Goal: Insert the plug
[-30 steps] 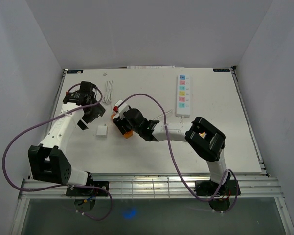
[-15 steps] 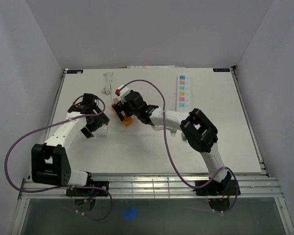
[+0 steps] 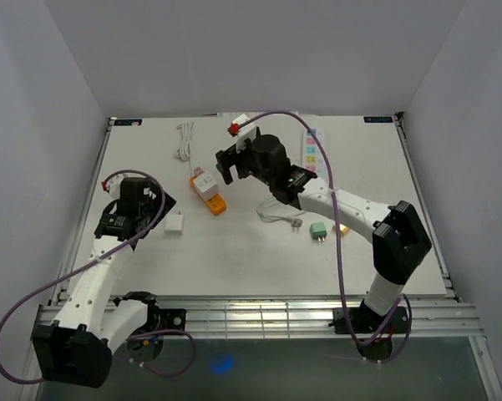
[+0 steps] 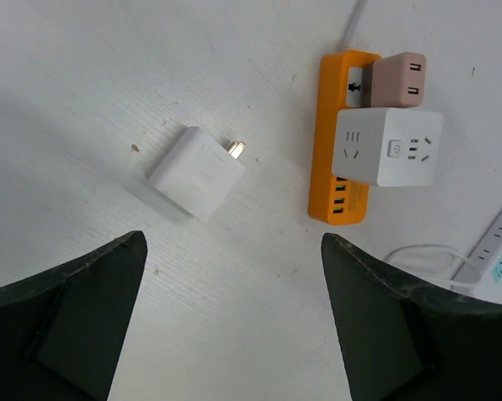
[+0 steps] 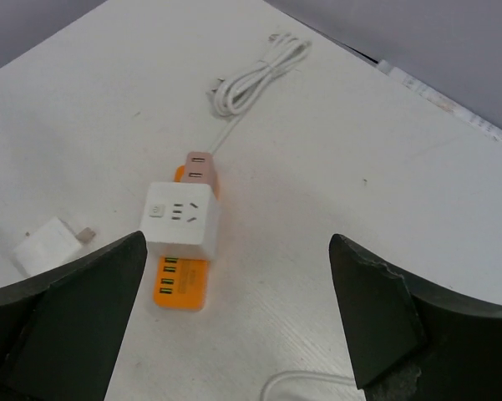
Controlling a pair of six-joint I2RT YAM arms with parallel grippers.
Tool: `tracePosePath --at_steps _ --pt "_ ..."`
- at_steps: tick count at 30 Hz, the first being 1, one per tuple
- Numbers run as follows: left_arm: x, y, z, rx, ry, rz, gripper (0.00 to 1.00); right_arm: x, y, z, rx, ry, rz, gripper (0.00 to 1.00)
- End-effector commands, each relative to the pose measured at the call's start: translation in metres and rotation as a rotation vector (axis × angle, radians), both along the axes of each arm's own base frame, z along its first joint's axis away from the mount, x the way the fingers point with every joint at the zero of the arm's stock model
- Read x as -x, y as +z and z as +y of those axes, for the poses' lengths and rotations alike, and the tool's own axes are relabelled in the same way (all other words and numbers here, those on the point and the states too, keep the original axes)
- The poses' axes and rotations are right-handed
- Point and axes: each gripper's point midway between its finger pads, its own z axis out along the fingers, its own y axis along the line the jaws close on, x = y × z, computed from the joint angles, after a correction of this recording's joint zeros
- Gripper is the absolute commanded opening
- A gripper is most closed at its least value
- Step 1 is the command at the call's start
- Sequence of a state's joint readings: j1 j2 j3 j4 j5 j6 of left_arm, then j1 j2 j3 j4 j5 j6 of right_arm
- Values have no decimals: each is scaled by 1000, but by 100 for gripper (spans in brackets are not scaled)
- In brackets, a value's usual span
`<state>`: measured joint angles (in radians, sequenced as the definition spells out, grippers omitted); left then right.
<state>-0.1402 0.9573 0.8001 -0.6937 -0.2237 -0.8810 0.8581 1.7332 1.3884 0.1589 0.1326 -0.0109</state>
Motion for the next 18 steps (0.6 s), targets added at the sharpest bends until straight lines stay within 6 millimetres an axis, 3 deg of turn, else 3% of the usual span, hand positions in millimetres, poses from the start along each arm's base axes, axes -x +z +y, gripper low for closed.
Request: tracePosePath --at_steps 1,2,3,4,5,6,12,13,14,18 --pt "-11 21 8 -48 7 -45 95 -30 -24 -59 2 -185 100 94" --pt "-12 23 5 -79 -59 -35 88 -35 -23 -73 -3 -233 103 93" --pt "-14 24 2 -90 -94 -28 81 -38 -33 -87 16 -277 126 90" --pt "-17 28 -1 -92 -127 -38 65 -48 -37 -106 14 -339 145 89" --pt "-17 30 -7 -79 -162 -57 64 -54 -41 -119 25 -386 156 89" --pt "-19 34 -8 -73 -163 -88 64 -62 -48 -139 45 -433 188 89" --pt "-9 42 -5 -94 -182 -116 70 -83 -82 -208 108 -644 292 89" --pt "-8 41 -6 -93 -185 -107 70 -83 -89 -217 121 -676 309 89" --pt "-8 39 -6 -95 -188 -96 78 -84 -98 -222 138 -694 327 89" --pt "-6 38 -10 -86 -220 -87 85 -89 -123 -241 171 -761 402 89"
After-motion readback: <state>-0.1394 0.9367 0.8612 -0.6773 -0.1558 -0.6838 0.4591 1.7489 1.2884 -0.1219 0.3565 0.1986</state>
